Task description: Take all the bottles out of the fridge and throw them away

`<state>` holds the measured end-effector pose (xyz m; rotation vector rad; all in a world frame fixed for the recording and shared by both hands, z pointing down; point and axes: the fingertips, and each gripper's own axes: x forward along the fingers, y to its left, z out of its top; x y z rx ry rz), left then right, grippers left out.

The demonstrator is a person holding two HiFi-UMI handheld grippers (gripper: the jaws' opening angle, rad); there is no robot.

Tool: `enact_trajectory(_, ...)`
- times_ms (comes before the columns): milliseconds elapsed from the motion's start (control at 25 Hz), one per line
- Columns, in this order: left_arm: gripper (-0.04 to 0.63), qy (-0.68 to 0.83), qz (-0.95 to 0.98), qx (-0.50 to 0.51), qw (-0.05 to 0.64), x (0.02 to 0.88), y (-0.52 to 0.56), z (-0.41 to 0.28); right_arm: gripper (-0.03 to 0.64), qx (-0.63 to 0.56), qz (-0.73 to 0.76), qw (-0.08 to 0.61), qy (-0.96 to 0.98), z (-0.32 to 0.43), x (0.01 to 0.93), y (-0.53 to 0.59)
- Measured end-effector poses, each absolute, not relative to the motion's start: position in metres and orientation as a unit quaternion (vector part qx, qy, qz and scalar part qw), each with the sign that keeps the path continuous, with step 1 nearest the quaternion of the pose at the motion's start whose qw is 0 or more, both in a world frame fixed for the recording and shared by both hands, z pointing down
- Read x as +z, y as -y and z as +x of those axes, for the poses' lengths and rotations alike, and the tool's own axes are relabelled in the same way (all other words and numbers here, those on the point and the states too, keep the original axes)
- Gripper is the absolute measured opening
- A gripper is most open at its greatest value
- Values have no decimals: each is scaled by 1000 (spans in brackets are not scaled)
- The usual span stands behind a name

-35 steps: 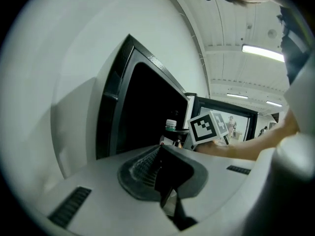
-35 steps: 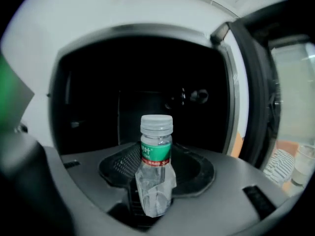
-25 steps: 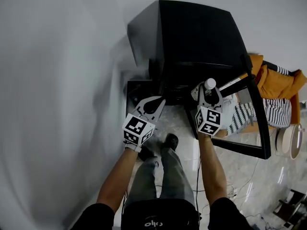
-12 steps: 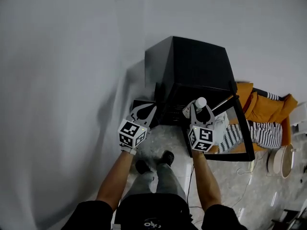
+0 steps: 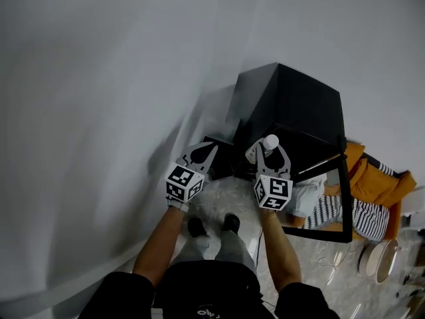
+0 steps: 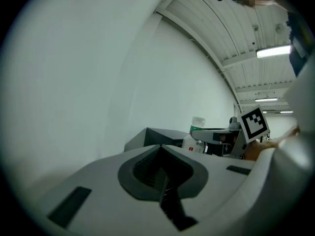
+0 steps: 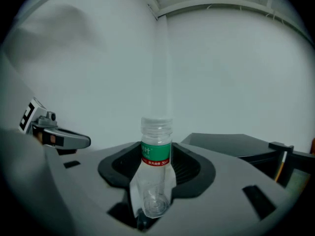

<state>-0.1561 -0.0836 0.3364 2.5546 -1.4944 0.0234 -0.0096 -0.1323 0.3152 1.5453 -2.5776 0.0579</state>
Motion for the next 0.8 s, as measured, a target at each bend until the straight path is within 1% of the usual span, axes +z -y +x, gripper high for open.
enact_trajectory(160,6,540,836,12,97,342,66,-185,193,25,464,64,883,-57,317,129)
enact_trajectory(320,6,568,817,12,104,347,53,-201,193,27,429,67,901,-82,321,126)
enact_trajectory(800,6,622,771,19,134,388,43,-196,193,50,354,96,929,-93,383,142)
